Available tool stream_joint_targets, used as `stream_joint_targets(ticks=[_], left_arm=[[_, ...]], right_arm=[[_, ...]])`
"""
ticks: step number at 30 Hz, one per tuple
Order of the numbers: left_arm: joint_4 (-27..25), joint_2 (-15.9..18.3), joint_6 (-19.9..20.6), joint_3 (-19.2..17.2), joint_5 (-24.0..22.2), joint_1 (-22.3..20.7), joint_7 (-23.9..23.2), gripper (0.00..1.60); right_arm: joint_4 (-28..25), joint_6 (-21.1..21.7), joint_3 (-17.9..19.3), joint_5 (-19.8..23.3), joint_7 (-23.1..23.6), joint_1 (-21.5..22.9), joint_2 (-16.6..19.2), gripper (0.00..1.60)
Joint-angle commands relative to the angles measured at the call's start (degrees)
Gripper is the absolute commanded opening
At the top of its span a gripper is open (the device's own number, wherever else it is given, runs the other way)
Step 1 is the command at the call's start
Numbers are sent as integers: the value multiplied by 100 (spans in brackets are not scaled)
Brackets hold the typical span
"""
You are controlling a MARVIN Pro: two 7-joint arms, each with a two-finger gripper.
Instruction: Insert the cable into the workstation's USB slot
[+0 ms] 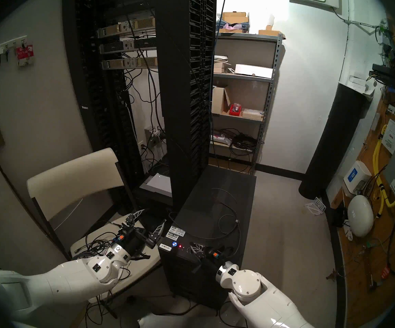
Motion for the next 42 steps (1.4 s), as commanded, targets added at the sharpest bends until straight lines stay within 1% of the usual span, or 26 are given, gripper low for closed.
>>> stream_joint_targets(ticks=[1, 4, 12, 18, 19, 20, 21, 26, 28, 32, 36, 42], left_arm=[[10, -15, -81, -37, -26, -61, -41, 160], [18, -22, -78, -31, -28, -66, -68, 160], [27, -36, -91, -41, -17, -56, -103, 160], [25, -38, -90, -50, -7, -45, -110, 160], [32, -38, -92, -50, -9, -45, -116, 160], [40, -39, -96, -50, -9, -45, -119, 160], [47, -40, -99, -51, -9, -45, -120, 160], [73, -41, -110, -48, -5, -60, -143, 160], [100, -53, -118, -47, -9, -76, -163, 160], [139, -82, -116, -43, -29, -98, -206, 160], [222, -138, -115, -40, -35, -113, -251, 160], [331, -211, -129, -42, -44, -134, -299, 160]], right_arm=[[-271, -73, 65, 140, -86, -170, -76, 0], [-422, -82, 100, 124, -200, -308, -75, 0], [-505, -147, 130, 115, -341, -429, -117, 0], [-399, -221, 79, 73, -421, -425, -228, 0], [-392, -262, 77, -10, -552, -447, -268, 0], [-395, -246, 60, -48, -573, -445, -268, 0], [-363, -304, 79, 34, -575, -457, -308, 0], [-257, -376, 44, -3, -661, -422, -383, 0], [-225, -375, 31, -42, -705, -400, -404, 0], [-262, -240, 39, -104, -819, -400, -406, 0], [-336, -166, 98, -94, -857, -430, -334, 0], [-415, -78, 155, -28, -733, -434, -248, 0]])
